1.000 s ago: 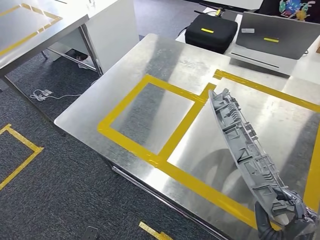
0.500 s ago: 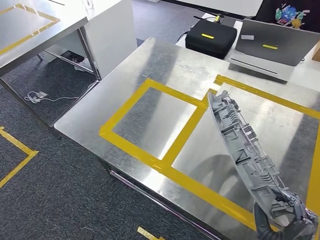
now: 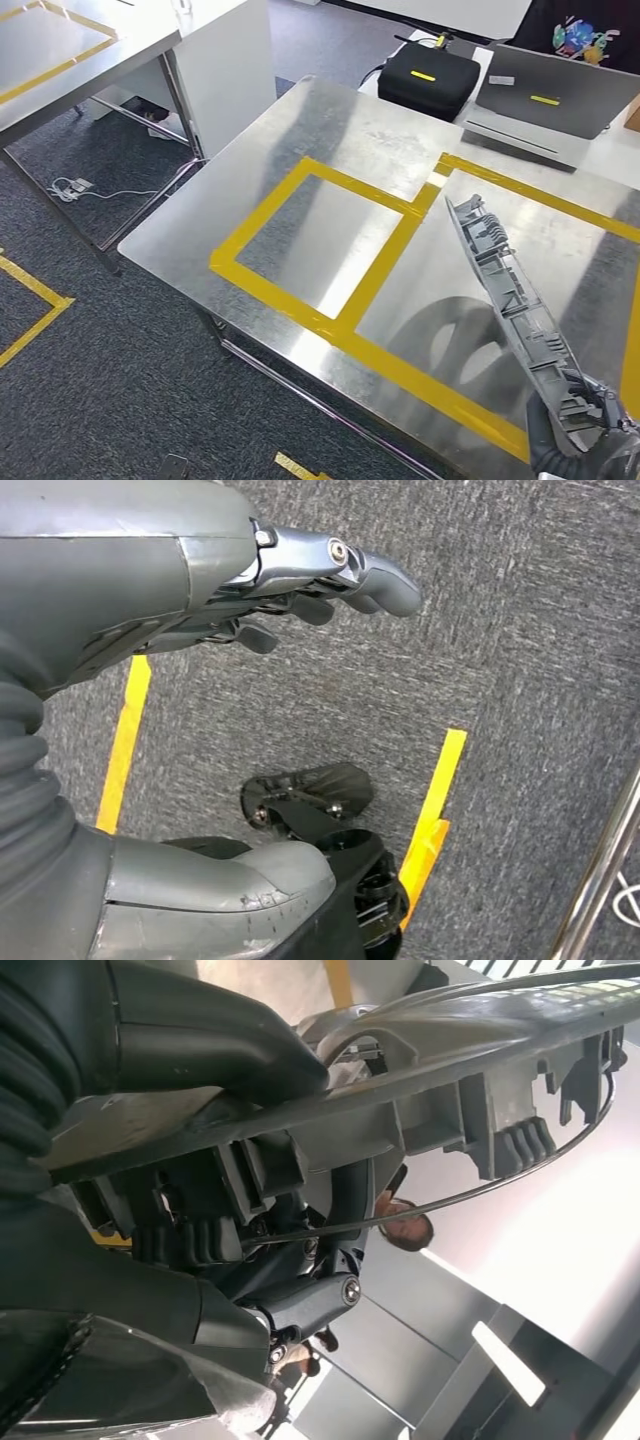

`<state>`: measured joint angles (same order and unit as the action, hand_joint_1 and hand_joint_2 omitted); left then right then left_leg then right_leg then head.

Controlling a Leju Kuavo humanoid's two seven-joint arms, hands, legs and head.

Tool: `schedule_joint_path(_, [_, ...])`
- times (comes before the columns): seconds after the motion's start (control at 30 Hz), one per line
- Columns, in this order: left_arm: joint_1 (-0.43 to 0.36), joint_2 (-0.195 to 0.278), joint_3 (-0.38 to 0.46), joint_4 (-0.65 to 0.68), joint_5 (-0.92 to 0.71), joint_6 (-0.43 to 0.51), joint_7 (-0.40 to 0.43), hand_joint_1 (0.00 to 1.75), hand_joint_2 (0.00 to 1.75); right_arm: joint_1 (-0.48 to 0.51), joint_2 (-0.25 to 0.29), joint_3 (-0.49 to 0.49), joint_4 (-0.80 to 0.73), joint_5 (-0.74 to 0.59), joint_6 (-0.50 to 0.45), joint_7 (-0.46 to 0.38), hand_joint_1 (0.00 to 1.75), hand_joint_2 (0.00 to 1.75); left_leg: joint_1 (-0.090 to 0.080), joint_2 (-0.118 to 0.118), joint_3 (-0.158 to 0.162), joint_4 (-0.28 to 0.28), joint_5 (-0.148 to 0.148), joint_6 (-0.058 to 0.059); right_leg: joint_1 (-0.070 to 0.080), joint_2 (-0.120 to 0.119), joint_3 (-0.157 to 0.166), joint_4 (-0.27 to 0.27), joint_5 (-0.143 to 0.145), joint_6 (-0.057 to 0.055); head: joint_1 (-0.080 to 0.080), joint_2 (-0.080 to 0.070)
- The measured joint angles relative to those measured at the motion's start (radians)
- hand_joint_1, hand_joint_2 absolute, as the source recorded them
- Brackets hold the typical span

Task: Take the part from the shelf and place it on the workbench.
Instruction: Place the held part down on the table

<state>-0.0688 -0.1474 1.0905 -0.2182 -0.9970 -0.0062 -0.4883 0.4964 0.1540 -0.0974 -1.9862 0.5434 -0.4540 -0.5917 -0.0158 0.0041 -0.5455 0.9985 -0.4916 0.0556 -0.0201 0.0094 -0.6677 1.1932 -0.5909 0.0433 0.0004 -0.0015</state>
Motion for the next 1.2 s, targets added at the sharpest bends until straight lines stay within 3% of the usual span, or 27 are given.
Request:
schedule_joint_path(0.07, [0.001,-0.001,0.001,0.000,-0.002,0.000,0.000,0.00,1.75,-0.009,0.004,-0.034,0.008,-0.009,0.032,0.000,1.75,1.75,0.000,0.006,0.000,0.000,-0.001,0.000,-0.001,-0.002,-0.039,0.088,-0.027,0.003,0.000,0.000])
schedule_joint_path(0.1, [0.001,-0.001,0.002,0.000,-0.003,0.000,0.000,0.00,1.75,-0.013,0.006,-0.051,0.013,-0.016,0.045,0.001,1.75,1.75,0.001,0.010,0.001,0.001,-0.001,-0.001,-0.001,-0.004,-0.035,0.081,-0.013,0.004,0.000,0.000])
schedule_joint_path(0.17, [0.002,-0.002,0.004,0.000,-0.006,-0.002,0.000,0.00,1.75,-0.025,0.012,-0.084,0.021,-0.034,0.069,0.002,1.75,1.75,0.003,0.020,0.007,0.002,-0.006,-0.007,-0.001,-0.025,0.028,-0.039,0.050,0.004,0.000,0.000])
schedule_joint_path(0.23, [0.002,-0.002,0.005,0.000,-0.009,-0.003,0.000,0.00,1.75,-0.041,0.018,-0.113,0.029,-0.051,0.091,0.003,1.75,1.75,0.000,0.029,0.012,0.006,-0.013,-0.019,0.004,-0.054,0.089,-0.154,0.083,-0.003,-0.001,0.000])
schedule_joint_path(0.3, [0.002,-0.002,0.007,0.000,-0.011,-0.004,0.000,0.00,1.75,-0.055,0.022,-0.141,0.037,-0.064,0.110,0.004,1.75,1.75,-0.004,0.041,0.014,0.010,-0.016,-0.029,0.010,-0.055,0.105,-0.179,0.083,-0.016,-0.002,0.000])
schedule_joint_path(0.4, [-0.001,-0.001,0.007,0.000,-0.013,-0.005,-0.001,0.00,1.75,-0.066,0.028,-0.178,0.047,-0.069,0.130,0.005,1.75,1.75,0.002,0.047,0.014,0.025,-0.034,-0.045,0.007,-0.028,0.107,-0.183,0.089,-0.033,-0.004,0.000])
schedule_joint_path(0.47, [-0.001,0.000,0.008,0.000,-0.016,-0.005,-0.002,0.00,1.75,-0.076,0.031,-0.193,0.054,-0.068,0.138,0.005,1.75,1.75,0.007,0.023,-0.020,0.109,-0.087,-0.057,0.004,-0.014,0.108,-0.186,0.093,-0.042,-0.008,0.000])
schedule_joint_path(0.53, [0.000,-0.001,0.008,0.000,-0.018,-0.006,-0.002,0.00,1.75,-0.087,0.034,-0.207,0.062,-0.062,0.152,0.007,1.75,1.75,0.012,0.007,-0.082,0.245,-0.148,-0.064,0.004,0.004,0.106,-0.186,0.094,-0.045,-0.010,0.000])
schedule_joint_path(0.57, [0.001,-0.001,0.008,0.000,-0.019,-0.006,-0.002,0.00,1.75,-0.091,0.035,-0.214,0.067,-0.057,0.162,0.008,1.75,1.75,0.013,0.004,-0.103,0.289,-0.158,-0.065,0.004,0.014,0.106,-0.186,0.094,-0.046,-0.010,0.000])
schedule_joint_path(0.6, [0.002,-0.001,0.008,0.000,-0.019,-0.007,-0.002,0.00,1.75,-0.096,0.036,-0.221,0.072,-0.051,0.171,0.010,1.75,1.75,0.013,0.003,-0.107,0.296,-0.148,-0.065,0.004,0.025,0.107,-0.185,0.094,-0.046,-0.010,0.000])
schedule_joint_path(0.67, [0.002,-0.001,0.008,0.000,-0.020,-0.007,-0.002,0.00,1.75,-0.104,0.036,-0.233,0.083,-0.044,0.183,0.014,1.75,1.75,0.013,-0.011,-0.064,0.197,-0.078,-0.059,0.004,0.048,0.110,-0.185,0.095,-0.045,-0.010,0.000])
schedule_joint_path(0.73, [0.002,0.001,0.008,0.000,-0.020,-0.007,-0.002,0.00,1.75,-0.114,0.036,-0.240,0.092,-0.040,0.187,0.015,1.75,1.75,0.015,-0.056,-0.006,0.065,-0.022,-0.049,0.004,0.069,0.109,-0.183,0.096,-0.040,-0.009,0.000])
schedule_joint_path(0.8, [0.002,0.003,0.009,0.000,-0.020,-0.007,-0.003,0.00,1.75,-0.120,0.037,-0.247,0.100,-0.038,0.188,0.016,1.75,1.75,0.014,-0.080,0.013,0.014,-0.013,-0.044,0.002,0.088,0.100,-0.183,0.101,-0.028,-0.009,0.000])
schedule_joint_path(0.87, [0.001,0.002,0.009,0.000,-0.021,-0.007,-0.003,0.00,1.75,-0.122,0.037,-0.254,0.106,-0.035,0.190,0.018,1.75,1.75,0.015,-0.061,0.014,0.004,-0.009,-0.038,-0.001,0.104,0.090,-0.185,0.106,-0.014,-0.010,0.000])
schedule_joint_path(0.93, [-0.001,0.001,0.009,0.000,-0.024,-0.008,-0.003,0.00,1.75,-0.126,0.037,-0.261,0.112,-0.020,0.200,0.024,1.75,1.75,0.019,-0.036,0.018,-0.010,-0.002,-0.027,0.002,0.076,0.069,-0.154,0.084,-0.006,-0.006,0.000])
schedule_joint_path(1.0, [-0.001,0.001,0.010,0.000,-0.028,-0.010,-0.003,0.00,1.75,-0.136,0.034,-0.264,0.124,0.011,0.223,0.043,1.75,1.75,0.019,-0.013,0.019,-0.016,0.001,-0.019,0.006,0.023,0.015,-0.046,0.023,-0.001,-0.001,0.000])
schedule_joint_path(1.03, [0.001,0.002,0.011,0.000,-0.030,-0.011,-0.003,0.00,1.75,-0.142,0.029,-0.264,0.133,0.032,0.239,0.060,1.75,1.75,0.018,-0.001,0.018,-0.016,0.001,-0.018,0.005,0.008,-0.017,0.020,-0.006,0.002,0.000,0.000])
schedule_joint_path(1.07, [0.001,0.002,0.011,0.000,-0.033,-0.013,-0.003,0.00,1.75,-0.146,0.018,-0.263,0.144,0.057,0.259,0.083,1.75,1.75,0.017,0.008,0.017,-0.015,0.001,-0.018,0.005,0.000,-0.038,0.070,-0.023,0.004,0.000,0.000])
schedule_joint_path(1.1, [0.001,0.002,0.011,0.000,-0.037,-0.015,-0.003,0.00,1.75,-0.151,0.001,-0.261,0.158,0.086,0.282,0.113,1.75,1.75,0.017,0.016,0.017,-0.015,0.001,-0.017,0.004,-0.004,-0.042,0.085,-0.020,0.006,0.000,0.000])
schedule_joint_path(1.13, [0.001,0.003,0.012,0.000,-0.041,-0.017,-0.003,0.00,1.75,-0.159,-0.022,-0.258,0.173,0.118,0.306,0.148,1.75,1.75,0.017,0.021,0.018,-0.015,0.000,-0.018,0.004,-0.007,-0.024,0.058,0.002,0.007,0.000,0.000])
schedule_joint_path(1.2, [-0.001,0.003,0.012,0.000,-0.053,-0.024,-0.003,0.00,1.75,-0.186,-0.085,-0.246,0.213,0.188,0.355,0.222,1.75,1.75,0.017,0.028,0.024,-0.015,-0.001,-0.020,0.005,-0.013,0.057,-0.079,0.063,0.002,0.000,0.000])
